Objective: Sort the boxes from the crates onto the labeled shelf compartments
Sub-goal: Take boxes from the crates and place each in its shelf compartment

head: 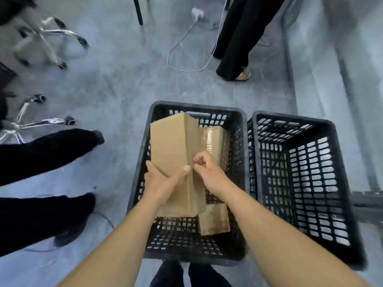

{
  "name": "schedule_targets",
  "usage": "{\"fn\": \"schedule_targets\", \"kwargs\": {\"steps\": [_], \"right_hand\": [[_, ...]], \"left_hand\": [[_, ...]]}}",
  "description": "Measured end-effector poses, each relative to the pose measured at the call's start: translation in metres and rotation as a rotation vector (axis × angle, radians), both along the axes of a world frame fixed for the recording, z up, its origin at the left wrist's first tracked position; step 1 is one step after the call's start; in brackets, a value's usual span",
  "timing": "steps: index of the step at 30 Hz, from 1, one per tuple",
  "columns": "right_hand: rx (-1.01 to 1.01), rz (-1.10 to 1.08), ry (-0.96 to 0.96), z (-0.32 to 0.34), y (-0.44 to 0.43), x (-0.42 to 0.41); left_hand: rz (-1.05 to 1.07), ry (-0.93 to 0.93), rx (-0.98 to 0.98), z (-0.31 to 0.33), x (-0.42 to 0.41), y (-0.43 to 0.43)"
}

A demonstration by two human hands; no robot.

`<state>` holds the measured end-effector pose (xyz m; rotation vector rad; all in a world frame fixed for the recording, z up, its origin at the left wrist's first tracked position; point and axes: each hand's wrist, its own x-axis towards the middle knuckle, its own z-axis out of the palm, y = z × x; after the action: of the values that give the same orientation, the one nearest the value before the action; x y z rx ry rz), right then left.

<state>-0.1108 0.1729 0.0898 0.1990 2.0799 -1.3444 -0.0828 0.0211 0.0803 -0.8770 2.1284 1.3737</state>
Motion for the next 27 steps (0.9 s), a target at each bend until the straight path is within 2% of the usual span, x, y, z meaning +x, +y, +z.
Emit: {"fn": "schedule_targets", "kwargs": {"steps": [3,7,9,13,16,19,22,24,27], "right_hand": [[-0.021,-0.041,0.084,0.032,0.001,-0.004],[-0.164,-0.154,0.089,0.067,0.002,-0.006],[-0.223,-0.175,0.079,0.083,0.002,-0.006],[-0.195,-0.162,0.189,0.107,0.001,-0.004],[-0.198,-0.124,0.192,0.116,0.001,-0.004],[-0.202,-0.116,0.120,0.125,0.003,-0.004],[-0.239,-0.143,0.046,0.127,0.008,-0.003],[-0.247,-0.173,0.071,0.129,0.010,-0.003],[-0.208,-0.171,0.143,0.134,0.013,-0.002]], "left_hand": [[-0.043,-0.010,-0.016,0.031,-0.007,-0.002],[-0.078,0.016,0.042,0.065,-0.019,-0.014],[-0.056,0.053,0.148,0.078,-0.022,-0.023],[-0.001,0.196,0.379,0.110,-0.018,-0.025],[0.074,0.205,0.548,0.119,-0.016,-0.025],[0.129,0.170,0.493,0.127,-0.014,-0.030],[0.116,0.263,0.515,0.128,-0.014,-0.035],[0.065,0.343,0.499,0.127,-0.015,-0.037],[0.007,0.343,0.370,0.129,-0.018,-0.041]]}}
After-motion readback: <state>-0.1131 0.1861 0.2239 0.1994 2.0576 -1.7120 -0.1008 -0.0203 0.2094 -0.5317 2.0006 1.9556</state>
